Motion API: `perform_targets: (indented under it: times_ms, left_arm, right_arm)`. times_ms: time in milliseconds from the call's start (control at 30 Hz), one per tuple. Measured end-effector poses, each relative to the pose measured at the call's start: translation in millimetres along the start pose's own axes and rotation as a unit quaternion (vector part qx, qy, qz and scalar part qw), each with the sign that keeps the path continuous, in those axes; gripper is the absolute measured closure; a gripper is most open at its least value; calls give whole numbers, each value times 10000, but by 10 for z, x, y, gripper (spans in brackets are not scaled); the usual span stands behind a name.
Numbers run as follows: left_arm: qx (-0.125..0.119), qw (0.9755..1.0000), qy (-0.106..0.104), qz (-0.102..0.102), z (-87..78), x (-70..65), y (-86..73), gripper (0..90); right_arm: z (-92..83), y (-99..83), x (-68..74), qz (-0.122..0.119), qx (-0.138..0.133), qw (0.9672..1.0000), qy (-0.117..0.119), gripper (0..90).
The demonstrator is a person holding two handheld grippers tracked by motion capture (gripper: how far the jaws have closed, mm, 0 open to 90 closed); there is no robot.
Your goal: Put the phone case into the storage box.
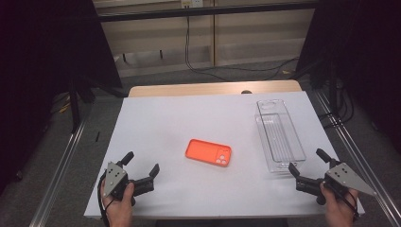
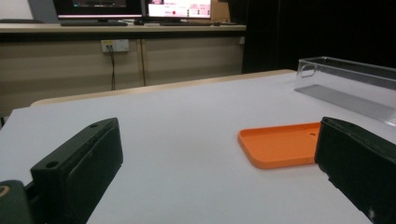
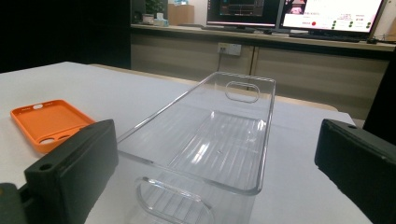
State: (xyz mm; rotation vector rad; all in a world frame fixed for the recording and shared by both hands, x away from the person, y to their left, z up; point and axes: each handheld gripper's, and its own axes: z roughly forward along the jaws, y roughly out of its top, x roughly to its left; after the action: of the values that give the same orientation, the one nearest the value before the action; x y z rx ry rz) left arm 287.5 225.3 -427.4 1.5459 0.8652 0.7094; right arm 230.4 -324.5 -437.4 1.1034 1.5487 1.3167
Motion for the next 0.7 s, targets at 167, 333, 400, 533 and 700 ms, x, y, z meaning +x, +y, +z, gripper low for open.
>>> perform_targets:
  times_ms: [167, 333, 400, 533, 700]
  left_arm:
    - [-17, 10000, 24, 6, 16, -14, 8, 6]
    - [-39, 10000, -20, 2, 48, -37, 23, 8]
    - [5, 10000, -69, -30, 71, -33, 32, 7]
    - [32, 9999, -136, 11, 134, -35, 72, 7]
    - [127, 9997, -179, 108, 197, -70, 90, 9]
  right_arm:
    - [1, -4, -1, 28, 18, 10000, -1, 0]
    - [0, -12, -13, 87, 27, 10000, -1, 0]
    - [7, -18, -17, 90, 47, 9999, 24, 0]
    - [10, -19, -16, 91, 28, 9999, 44, 0]
    - [29, -20, -12, 102, 9, 9999, 91, 0]
